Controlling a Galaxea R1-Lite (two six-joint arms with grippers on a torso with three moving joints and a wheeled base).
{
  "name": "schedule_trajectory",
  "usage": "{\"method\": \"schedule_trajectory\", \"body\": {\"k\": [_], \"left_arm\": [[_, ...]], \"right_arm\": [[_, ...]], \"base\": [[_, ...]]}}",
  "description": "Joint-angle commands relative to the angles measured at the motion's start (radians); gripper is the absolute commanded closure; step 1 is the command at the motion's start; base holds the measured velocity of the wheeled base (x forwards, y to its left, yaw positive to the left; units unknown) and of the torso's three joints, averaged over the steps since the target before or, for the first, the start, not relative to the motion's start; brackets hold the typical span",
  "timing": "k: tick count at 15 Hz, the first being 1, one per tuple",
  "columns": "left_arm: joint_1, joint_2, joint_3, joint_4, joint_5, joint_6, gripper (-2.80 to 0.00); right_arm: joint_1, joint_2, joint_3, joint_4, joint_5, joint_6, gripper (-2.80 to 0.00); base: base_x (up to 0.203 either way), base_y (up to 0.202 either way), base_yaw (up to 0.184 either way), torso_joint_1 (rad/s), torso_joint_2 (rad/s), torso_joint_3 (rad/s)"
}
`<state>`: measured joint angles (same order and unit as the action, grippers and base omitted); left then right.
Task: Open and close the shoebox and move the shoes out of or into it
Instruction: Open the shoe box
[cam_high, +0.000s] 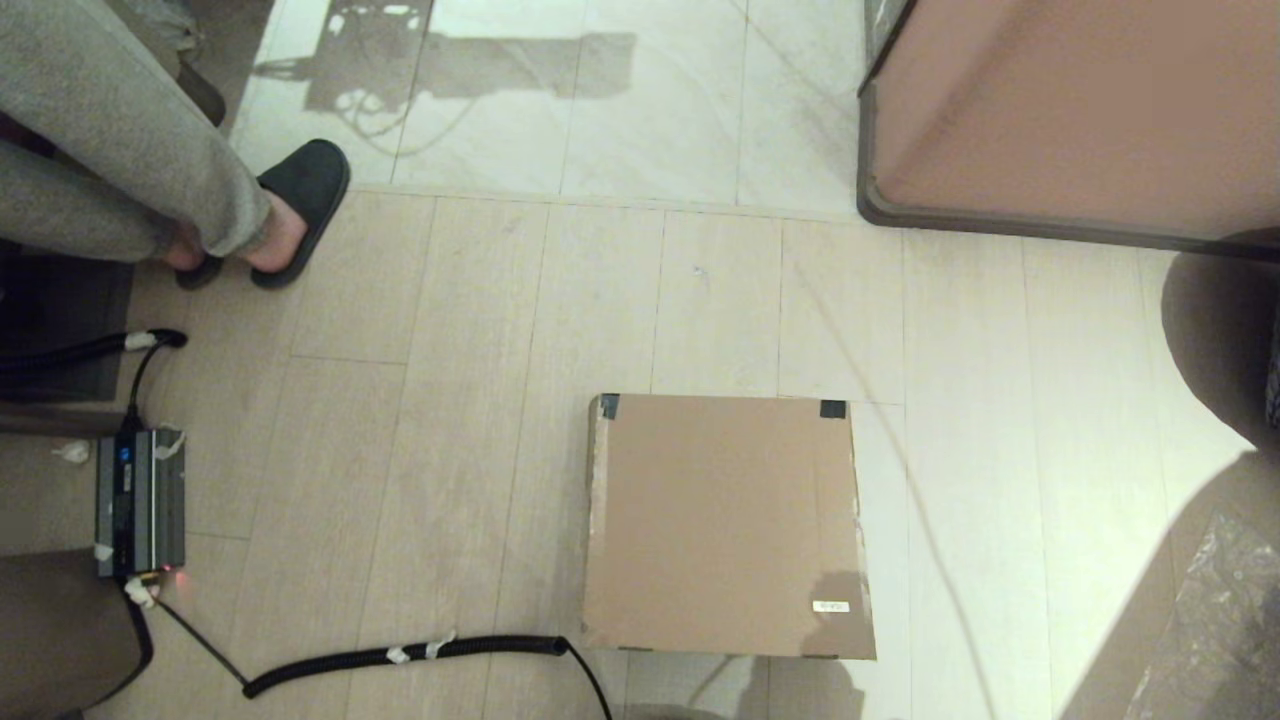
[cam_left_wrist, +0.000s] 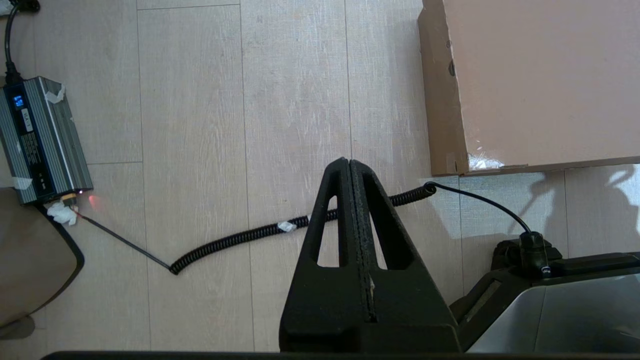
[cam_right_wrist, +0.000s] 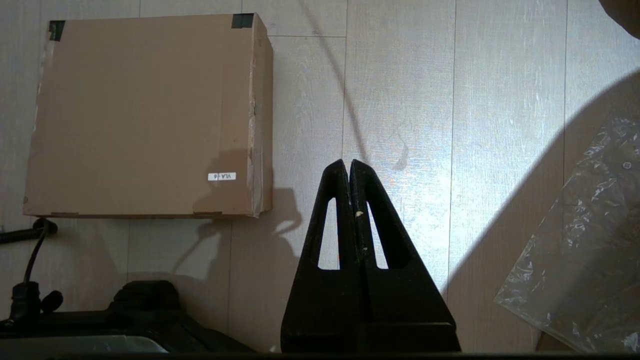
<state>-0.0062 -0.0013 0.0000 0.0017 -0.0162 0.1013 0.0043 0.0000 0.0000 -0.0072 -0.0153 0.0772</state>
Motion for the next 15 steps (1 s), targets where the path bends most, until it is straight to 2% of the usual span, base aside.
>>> {"method": "schedule_trajectory", "body": {"k": [1, 2, 5, 8, 11, 15], "left_arm": [[0.000, 0.000, 0.000, 0.000, -0.001, -0.002, 0.00], [0.000, 0.000, 0.000, 0.001, -0.001, -0.002, 0.00], [-0.001, -0.002, -0.018, -0.020, 0.000, -0.056, 0.00], [-0.001, 0.090, -0.159, 0.030, -0.107, -0.105, 0.00], [-0.007, 0.438, -0.316, 0.059, -0.224, -0.213, 0.00], [-0.019, 0.991, -0.473, 0.033, -0.308, -0.298, 0.00]], "right_arm": [[0.000, 0.001, 0.000, 0.002, 0.003, -0.012, 0.00], [0.000, 0.002, 0.000, 0.003, 0.005, -0.033, 0.00], [0.000, 0.002, -0.002, 0.000, 0.002, -0.045, 0.00], [0.000, 0.056, -0.137, 0.035, 0.076, 0.027, 0.00], [0.001, 0.337, -0.315, 0.113, 0.139, 0.142, 0.00], [0.003, 0.736, -0.400, 0.150, 0.182, 0.177, 0.00]], "base": [[0.000, 0.000, 0.000, 0.000, 0.00, 0.000], [0.000, 0.000, 0.000, 0.000, 0.00, 0.000], [0.000, 0.000, 0.000, 0.000, 0.00, 0.000], [0.000, 0.000, 0.000, 0.000, 0.00, 0.000], [0.000, 0.000, 0.000, 0.000, 0.00, 0.000], [0.000, 0.000, 0.000, 0.000, 0.00, 0.000]]}}
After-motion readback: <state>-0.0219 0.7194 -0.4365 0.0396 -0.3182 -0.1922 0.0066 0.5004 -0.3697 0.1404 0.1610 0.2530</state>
